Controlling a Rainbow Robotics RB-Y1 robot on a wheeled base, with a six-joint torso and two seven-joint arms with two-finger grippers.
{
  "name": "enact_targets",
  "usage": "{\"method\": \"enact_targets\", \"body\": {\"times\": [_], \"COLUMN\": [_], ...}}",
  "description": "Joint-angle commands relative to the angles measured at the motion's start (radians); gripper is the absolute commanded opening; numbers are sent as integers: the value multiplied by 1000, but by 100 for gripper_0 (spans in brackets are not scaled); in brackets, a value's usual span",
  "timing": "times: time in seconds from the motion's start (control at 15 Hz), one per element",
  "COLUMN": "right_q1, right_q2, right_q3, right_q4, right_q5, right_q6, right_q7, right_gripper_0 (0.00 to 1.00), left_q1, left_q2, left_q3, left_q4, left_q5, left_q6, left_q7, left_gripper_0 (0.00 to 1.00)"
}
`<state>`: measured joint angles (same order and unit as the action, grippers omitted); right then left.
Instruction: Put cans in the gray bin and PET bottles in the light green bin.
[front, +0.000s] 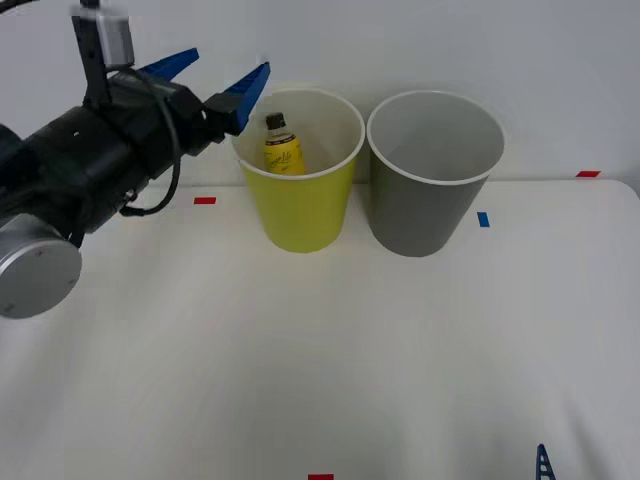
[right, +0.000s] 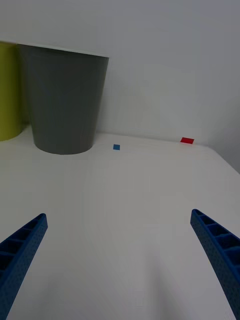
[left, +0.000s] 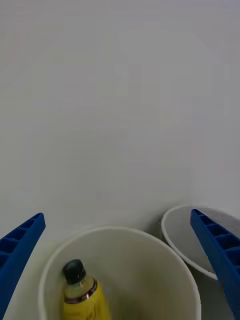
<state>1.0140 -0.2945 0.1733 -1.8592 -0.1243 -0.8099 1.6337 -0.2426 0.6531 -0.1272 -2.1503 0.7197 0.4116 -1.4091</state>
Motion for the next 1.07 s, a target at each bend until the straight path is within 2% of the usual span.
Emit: {"method": "enact_targets", "body": {"times": [0.07, 0.27, 0.47, 0.6, 0.8, 1.07], "right_q1": [0, 0, 0, 0, 0, 0], "right_q2": [0, 0, 0, 0, 0, 0], "right_q3": [0, 0, 0, 0, 0, 0], "right_q4": [0, 0, 0, 0, 0, 0], "right_q5": [0, 0, 0, 0, 0, 0], "right_q6": [0, 0, 0, 0, 0, 0], "right_q7": [0, 0, 0, 0, 0, 0], "right_gripper_0": [100, 100, 100, 100, 100, 100], "left_q1": [244, 411, 534, 580, 611, 723], "left_q2": [3, -1, -76, -122, -133, -135], "left_q3": [96, 127, 144, 159, 156, 60], "left_q4": [-166, -223, -246, -264, -261, -206], "left_q5": [3, 7, 1, -2, -48, -197], "left_q6": [58, 52, 10, 15, -11, -244], "left_q7": [-2, -4, -11, -22, -24, 1], "left_gripper_0": [100, 100, 100, 100, 100, 100]}}
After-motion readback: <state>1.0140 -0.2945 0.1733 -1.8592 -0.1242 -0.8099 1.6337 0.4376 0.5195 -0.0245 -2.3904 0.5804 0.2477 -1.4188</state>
